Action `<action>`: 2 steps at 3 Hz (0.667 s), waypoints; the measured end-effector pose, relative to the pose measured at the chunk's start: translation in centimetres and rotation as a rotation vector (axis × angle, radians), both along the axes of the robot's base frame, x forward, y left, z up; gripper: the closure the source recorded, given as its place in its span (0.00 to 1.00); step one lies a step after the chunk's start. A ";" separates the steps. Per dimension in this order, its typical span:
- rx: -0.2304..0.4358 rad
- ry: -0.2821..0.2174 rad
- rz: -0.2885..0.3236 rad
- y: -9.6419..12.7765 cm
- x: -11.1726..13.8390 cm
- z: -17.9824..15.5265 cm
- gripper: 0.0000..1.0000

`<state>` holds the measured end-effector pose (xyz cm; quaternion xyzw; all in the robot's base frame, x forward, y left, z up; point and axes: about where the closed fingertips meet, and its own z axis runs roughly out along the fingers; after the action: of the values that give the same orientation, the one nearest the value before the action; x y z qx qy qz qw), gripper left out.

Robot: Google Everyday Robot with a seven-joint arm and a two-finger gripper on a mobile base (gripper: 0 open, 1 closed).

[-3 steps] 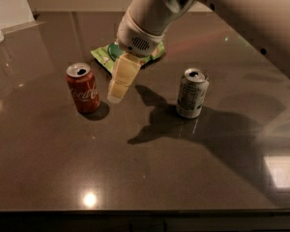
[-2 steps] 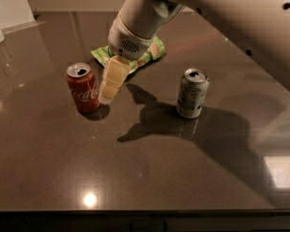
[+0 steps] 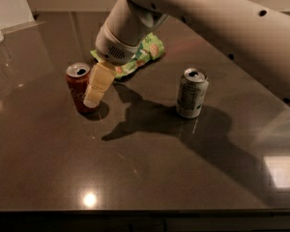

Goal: Pick coke can

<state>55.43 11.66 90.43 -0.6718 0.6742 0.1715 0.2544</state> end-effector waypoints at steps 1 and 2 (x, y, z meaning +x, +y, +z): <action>0.006 0.007 0.013 1.2 -0.4 -0.5 0.00; 0.019 0.011 0.020 2.1 -0.7 -0.6 0.00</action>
Offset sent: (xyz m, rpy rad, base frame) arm -0.0070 0.0293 -0.0069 0.0356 0.0164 0.0207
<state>54.78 13.79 89.86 -0.6750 0.6673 0.1840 0.2552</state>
